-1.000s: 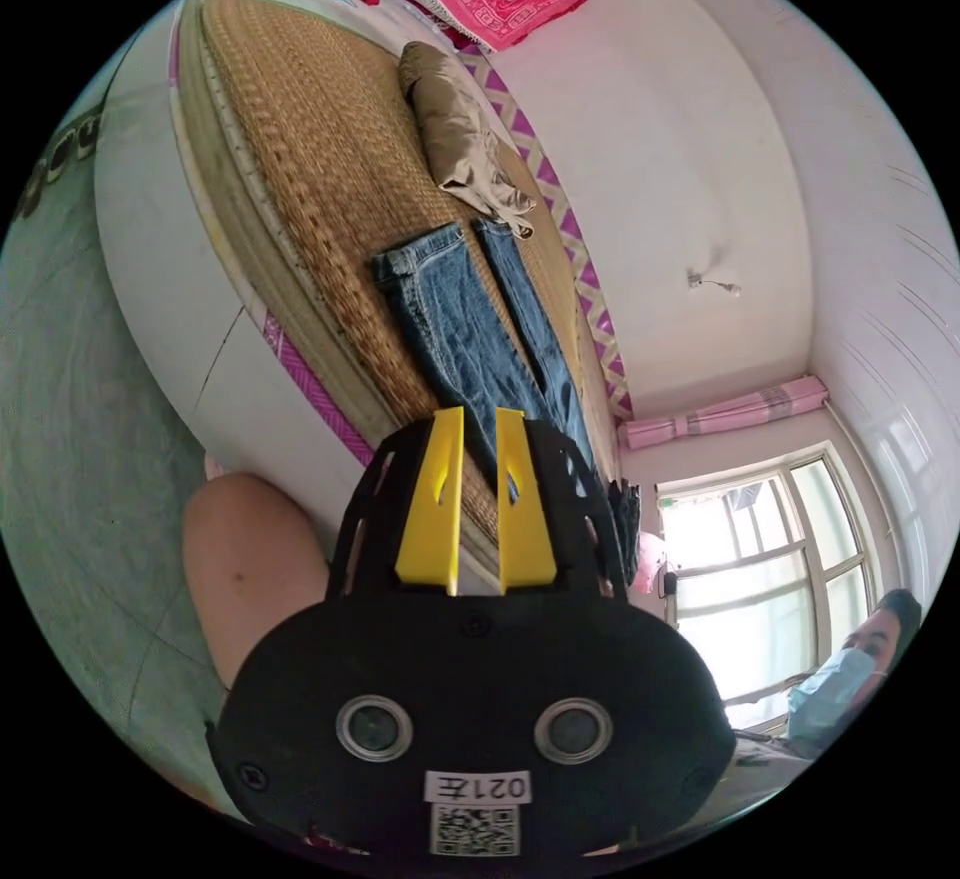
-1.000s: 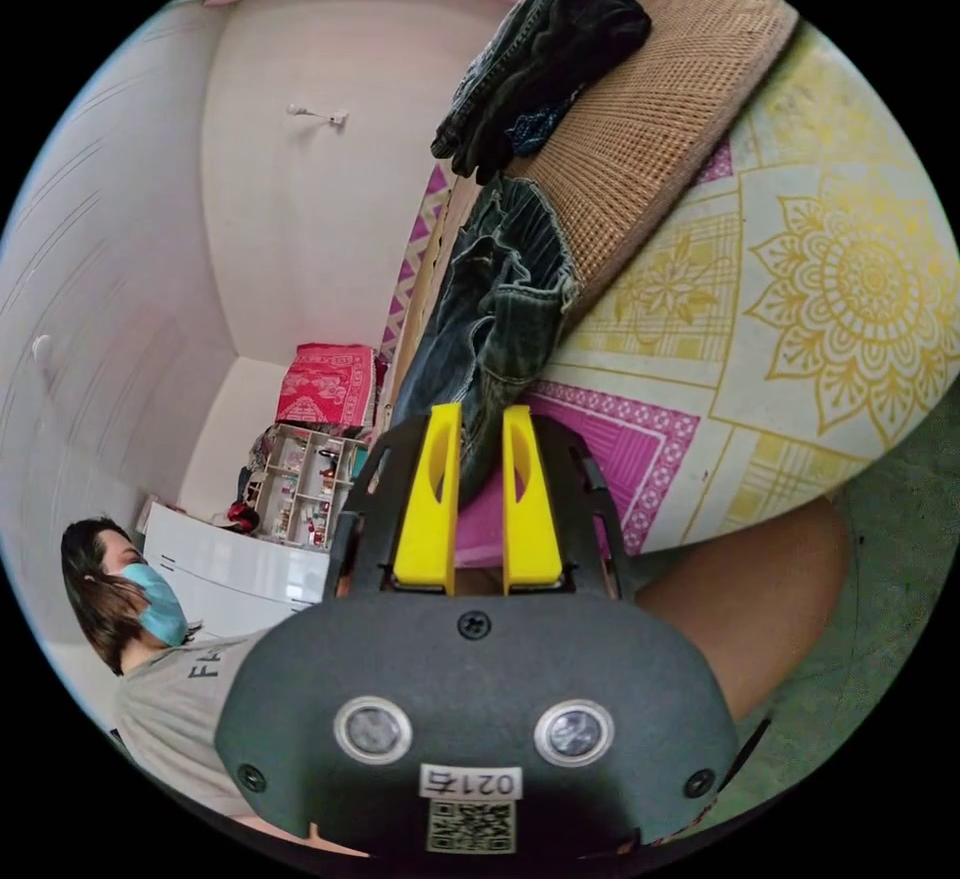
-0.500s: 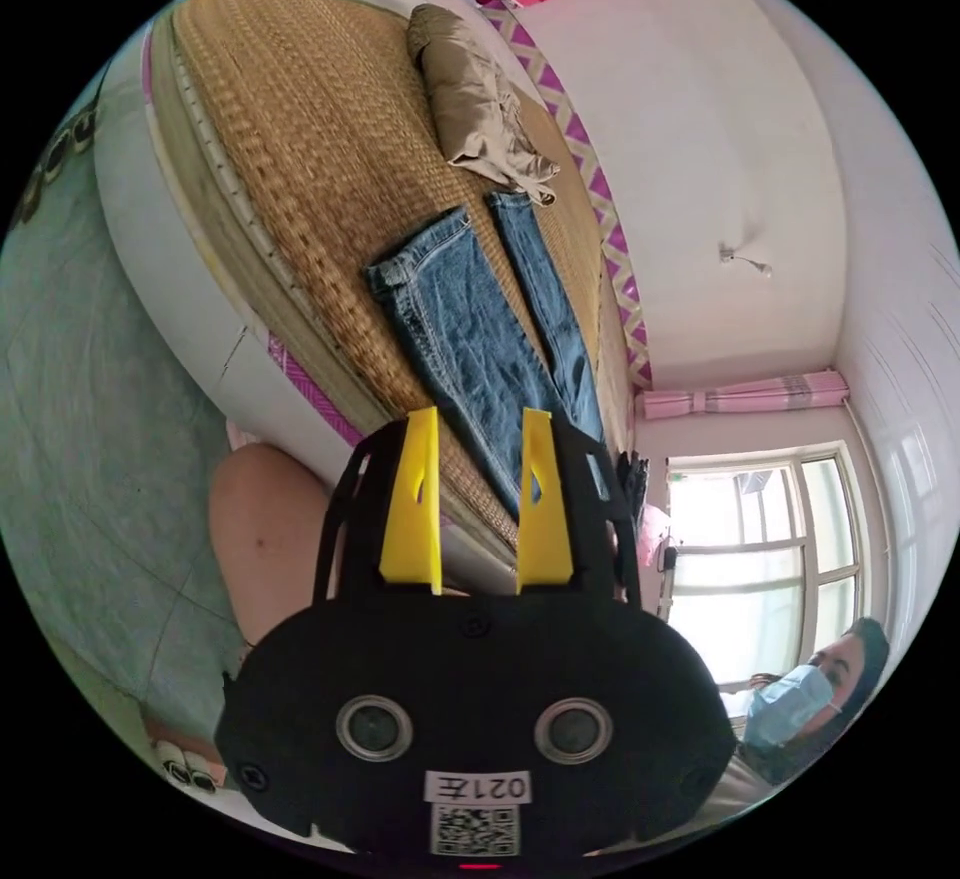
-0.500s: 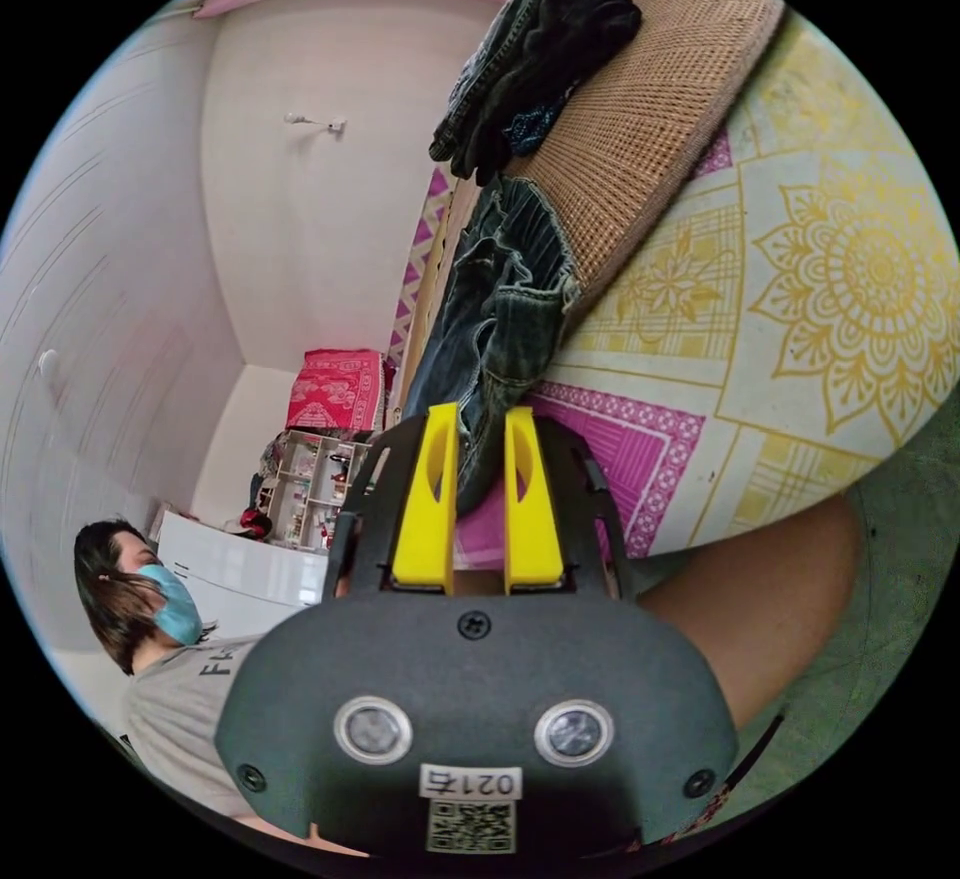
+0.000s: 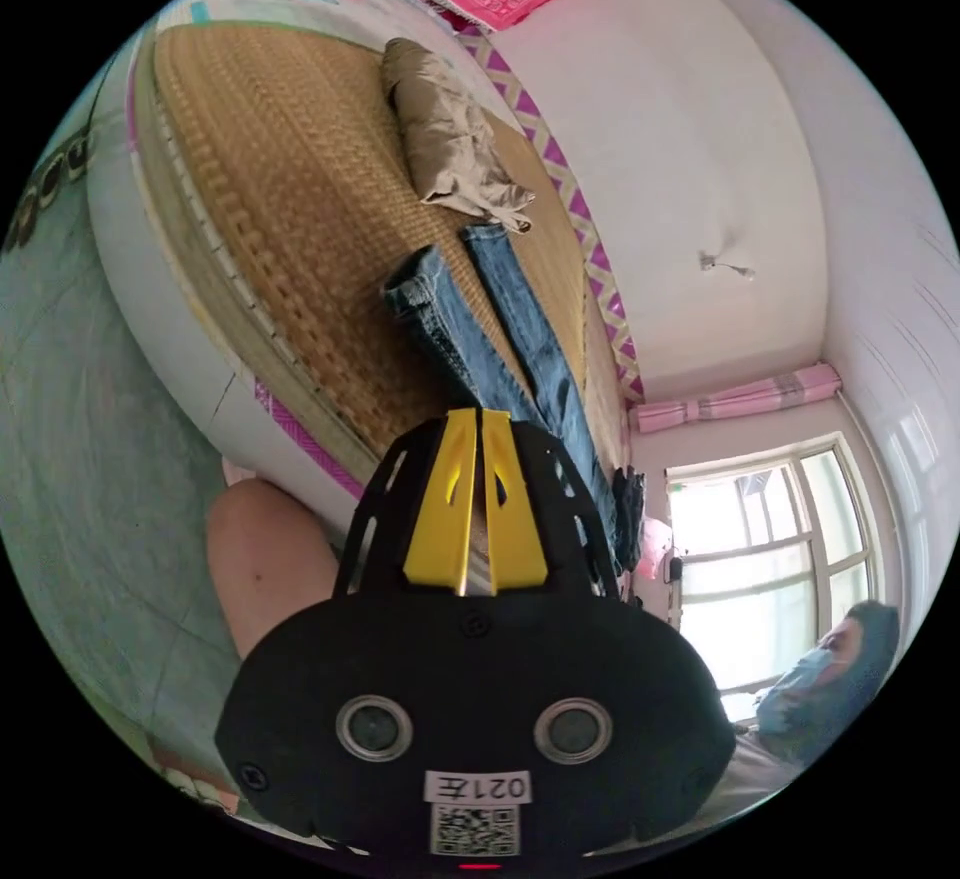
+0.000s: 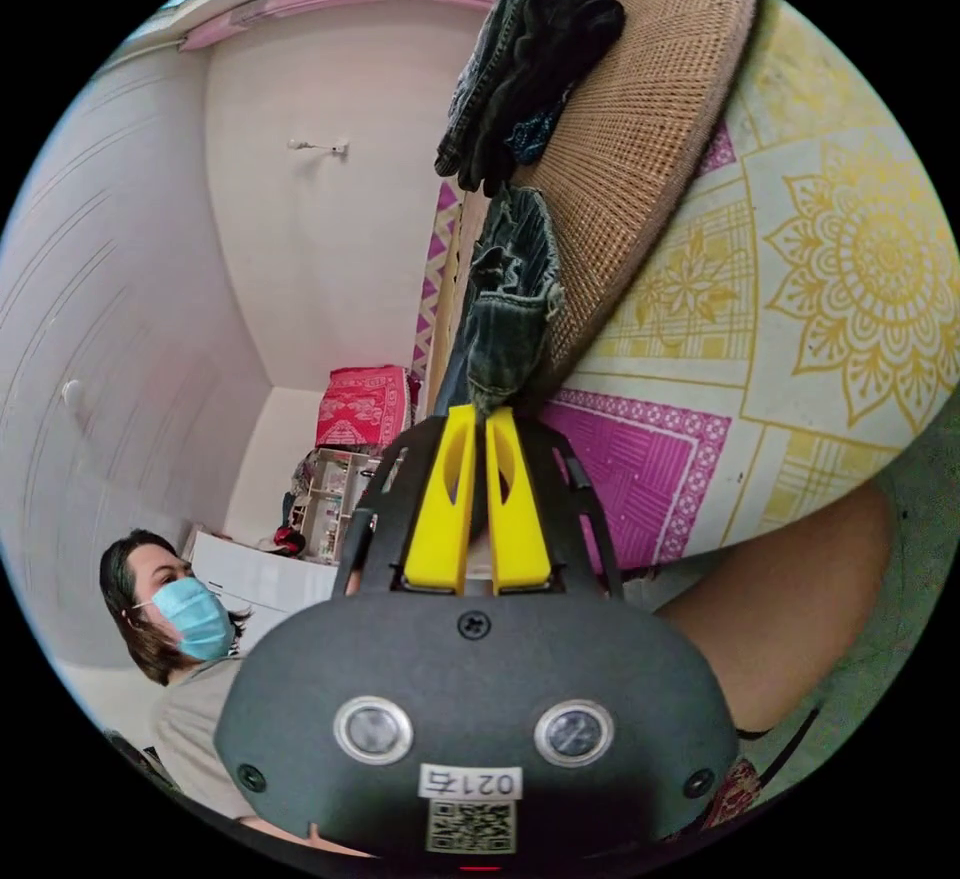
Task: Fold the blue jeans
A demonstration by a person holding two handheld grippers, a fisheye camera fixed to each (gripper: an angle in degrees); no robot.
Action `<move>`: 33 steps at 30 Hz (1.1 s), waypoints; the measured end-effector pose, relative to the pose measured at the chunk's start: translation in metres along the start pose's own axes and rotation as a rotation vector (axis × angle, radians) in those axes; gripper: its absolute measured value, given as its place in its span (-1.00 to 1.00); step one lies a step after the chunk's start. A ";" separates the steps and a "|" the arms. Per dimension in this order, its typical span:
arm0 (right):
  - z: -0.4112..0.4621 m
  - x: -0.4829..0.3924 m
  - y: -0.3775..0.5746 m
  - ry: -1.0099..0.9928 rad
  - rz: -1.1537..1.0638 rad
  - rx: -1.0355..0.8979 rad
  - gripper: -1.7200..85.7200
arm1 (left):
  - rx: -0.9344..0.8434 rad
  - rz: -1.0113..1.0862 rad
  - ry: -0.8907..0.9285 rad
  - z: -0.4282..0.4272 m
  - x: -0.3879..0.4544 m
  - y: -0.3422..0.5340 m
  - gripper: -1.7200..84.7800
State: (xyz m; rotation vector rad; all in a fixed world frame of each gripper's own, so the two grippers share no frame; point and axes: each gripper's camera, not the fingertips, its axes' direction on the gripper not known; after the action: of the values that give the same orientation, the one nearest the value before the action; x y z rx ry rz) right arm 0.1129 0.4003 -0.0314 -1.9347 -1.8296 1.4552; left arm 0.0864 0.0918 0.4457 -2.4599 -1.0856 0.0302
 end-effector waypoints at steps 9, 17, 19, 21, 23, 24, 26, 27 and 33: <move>0.041 -0.102 -0.084 -0.053 -0.157 -0.048 -0.97 | -0.083 0.253 -0.113 0.030 0.110 -0.084 -0.98; 0.177 -0.127 -0.233 0.083 -0.134 -0.132 -0.94 | -0.194 0.262 -0.249 0.184 0.156 -0.211 -0.98; 0.209 -0.108 -0.255 0.138 -0.092 -0.123 -0.92 | -0.247 0.230 -0.306 0.231 0.143 -0.229 -0.98; 0.238 -0.086 -0.268 0.188 -0.054 -0.148 -0.87 | -0.292 0.194 -0.353 0.262 0.122 -0.237 -0.97; 0.250 -0.072 -0.265 0.123 -0.039 -0.132 -0.82 | -0.266 0.196 -0.273 0.267 0.103 -0.237 -0.96; 0.250 -0.074 -0.261 0.105 -0.050 -0.130 -0.82 | -0.254 0.220 -0.246 0.264 0.102 -0.236 -0.95; 0.249 -0.096 -0.239 0.096 -0.133 -0.153 -0.81 | -0.216 0.325 -0.163 0.246 0.103 -0.229 -0.94; 0.246 -0.104 -0.232 0.090 -0.159 -0.155 -0.82 | -0.198 0.358 -0.144 0.240 0.105 -0.225 -0.94; 0.274 -0.205 -0.131 0.028 -0.602 -0.318 -0.94 | -0.331 0.702 0.004 0.230 0.135 -0.183 -0.97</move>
State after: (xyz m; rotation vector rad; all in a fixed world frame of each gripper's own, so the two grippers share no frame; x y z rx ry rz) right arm -0.1278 0.1289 0.0185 -1.2913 -2.4507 0.9839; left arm 0.0074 0.3855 0.3344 -3.0135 -0.1832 0.0657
